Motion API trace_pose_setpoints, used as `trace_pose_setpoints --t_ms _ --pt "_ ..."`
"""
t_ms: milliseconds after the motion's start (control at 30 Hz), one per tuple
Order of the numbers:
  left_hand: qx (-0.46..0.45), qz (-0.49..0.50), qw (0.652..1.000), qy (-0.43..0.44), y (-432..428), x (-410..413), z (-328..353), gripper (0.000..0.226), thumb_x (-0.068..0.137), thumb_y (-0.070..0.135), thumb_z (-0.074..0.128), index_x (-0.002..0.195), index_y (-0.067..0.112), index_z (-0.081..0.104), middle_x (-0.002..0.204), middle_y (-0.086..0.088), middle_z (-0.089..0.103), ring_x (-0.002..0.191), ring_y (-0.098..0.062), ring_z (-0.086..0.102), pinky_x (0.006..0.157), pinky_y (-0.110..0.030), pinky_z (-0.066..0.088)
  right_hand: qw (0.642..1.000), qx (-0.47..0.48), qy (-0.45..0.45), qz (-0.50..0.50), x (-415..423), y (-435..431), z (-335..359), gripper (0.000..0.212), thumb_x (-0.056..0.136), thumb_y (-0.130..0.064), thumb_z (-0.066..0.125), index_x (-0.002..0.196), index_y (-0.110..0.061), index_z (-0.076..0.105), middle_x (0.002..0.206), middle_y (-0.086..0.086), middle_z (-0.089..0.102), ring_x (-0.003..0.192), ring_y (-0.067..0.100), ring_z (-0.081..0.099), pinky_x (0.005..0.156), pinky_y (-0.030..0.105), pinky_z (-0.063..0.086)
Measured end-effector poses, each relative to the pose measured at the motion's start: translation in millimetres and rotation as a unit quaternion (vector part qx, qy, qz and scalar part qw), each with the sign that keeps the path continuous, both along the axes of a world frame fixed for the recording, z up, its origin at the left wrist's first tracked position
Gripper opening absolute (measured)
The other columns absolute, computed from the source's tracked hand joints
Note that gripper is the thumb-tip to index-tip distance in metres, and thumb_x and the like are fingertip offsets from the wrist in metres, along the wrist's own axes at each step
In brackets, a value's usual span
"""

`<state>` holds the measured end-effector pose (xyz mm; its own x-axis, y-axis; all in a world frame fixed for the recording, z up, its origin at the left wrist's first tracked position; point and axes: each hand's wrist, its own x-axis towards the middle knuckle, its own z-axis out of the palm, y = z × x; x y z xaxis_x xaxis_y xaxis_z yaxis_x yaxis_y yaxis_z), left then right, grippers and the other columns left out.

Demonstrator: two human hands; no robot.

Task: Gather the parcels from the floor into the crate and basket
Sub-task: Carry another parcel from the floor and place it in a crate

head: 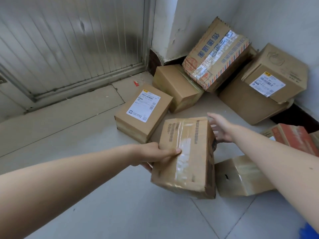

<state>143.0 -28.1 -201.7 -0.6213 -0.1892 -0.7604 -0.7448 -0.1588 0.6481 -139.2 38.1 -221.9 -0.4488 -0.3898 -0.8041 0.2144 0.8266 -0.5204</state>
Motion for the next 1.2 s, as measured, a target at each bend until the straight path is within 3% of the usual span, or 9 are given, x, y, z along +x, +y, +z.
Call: trace_pose_setpoints --t_ms 100,233,367,567,733,833,967,1067,1200 --pt "0.078 0.102 0.99 0.051 -8 -3 -5 0.049 0.094 0.053 0.051 0.123 0.014 0.054 0.111 -0.011 0.068 0.09 -0.027 0.072 0.08 -0.037 0.06 0.99 -0.06 0.065 -0.107 16 -15 -12 0.044 0.097 -0.045 0.048 0.105 -0.004 0.06 0.1 0.013 0.057 0.087 0.028 0.059 0.071 0.034 0.044" --pt "0.082 0.207 0.971 0.09 -17 -12 -13 0.036 0.103 0.03 0.046 0.129 0.006 0.05 0.099 -0.011 0.067 0.076 -0.021 0.071 0.084 -0.036 0.059 0.958 -0.022 0.245 -0.145 20 -31 -12 0.039 0.098 -0.034 0.044 0.113 -0.003 0.061 0.118 0.012 0.062 0.108 0.03 0.058 0.092 0.035 0.043" --pt "0.102 0.265 0.947 0.151 -23 -13 -22 0.033 0.102 0.005 0.043 0.135 0.006 0.049 0.092 -0.005 0.071 0.075 -0.012 0.071 0.077 -0.025 0.06 0.96 0.041 0.254 -0.11 14 -47 -8 0.05 0.101 -0.034 0.038 0.139 -0.003 0.047 0.143 0.016 0.05 0.13 0.034 0.049 0.104 0.036 0.039" --pt "0.025 0.306 0.933 0.186 -22 -17 -23 0.045 0.089 -0.019 0.047 0.127 0.004 0.058 0.1 -0.004 0.071 0.085 -0.011 0.071 0.074 -0.018 0.058 0.964 0.037 0.218 -0.146 18 -52 -3 0.046 0.101 -0.032 0.037 0.137 -0.005 0.05 0.141 0.014 0.052 0.128 0.033 0.051 0.104 0.037 0.04" --pt "-0.018 0.368 0.908 0.2 -29 -17 -25 0.047 0.089 -0.008 0.058 0.133 0.006 0.052 0.117 -0.009 0.069 0.108 -0.018 0.067 0.096 -0.03 0.052 0.975 0.018 0.139 -0.173 22 -56 -6 0.021 0.098 -0.026 0.035 0.096 -0.013 0.052 0.095 0.006 0.056 0.079 0.026 0.058 0.068 0.029 0.044" --pt "-0.012 0.329 0.932 0.154 -43 -15 -26 0.042 0.097 0.011 0.054 0.138 0.018 0.048 0.127 -0.009 0.063 0.099 -0.013 0.066 0.082 -0.031 0.057 0.982 -0.001 0.078 -0.171 31 -55 -7 0.032 0.099 -0.036 0.03 0.073 -0.018 0.036 0.061 -0.002 0.043 0.037 0.015 0.042 0.04 0.015 0.035" --pt "0.072 0.23 0.97 0.019 -52 -7 -20 0.091 0.072 0.081 0.052 0.144 0.027 0.035 0.135 0.0 0.057 0.121 -0.027 0.057 0.102 -0.052 0.045 0.982 -0.096 -0.061 -0.152 39 -53 -6 0.047 0.091 -0.056 0.046 0.095 -0.01 0.057 0.077 0.004 0.058 0.066 0.019 0.056 0.061 0.025 0.045" --pt "0.063 0.263 0.962 -0.026 -58 -3 -13 0.137 0.028 0.093 0.062 0.145 0.028 0.03 0.125 -0.007 0.063 0.111 -0.032 0.063 0.095 -0.053 0.05 0.977 -0.158 -0.116 -0.086 44 -52 -2 0.051 0.086 -0.048 0.057 0.116 -0.007 0.059 0.11 0.01 0.059 0.092 0.025 0.059 0.078 0.035 0.047" --pt "0.007 0.357 0.934 -0.015 -70 -2 -8 0.085 0.066 0.08 0.062 0.122 0.016 0.056 0.103 -0.003 0.072 0.091 -0.023 0.071 0.078 -0.039 0.056 0.962 -0.211 -0.17 -0.04 47 -50 2 0.032 0.096 -0.038 0.051 0.106 -0.013 0.069 0.096 0.006 0.071 0.084 0.021 0.067 0.08 0.033 0.053"
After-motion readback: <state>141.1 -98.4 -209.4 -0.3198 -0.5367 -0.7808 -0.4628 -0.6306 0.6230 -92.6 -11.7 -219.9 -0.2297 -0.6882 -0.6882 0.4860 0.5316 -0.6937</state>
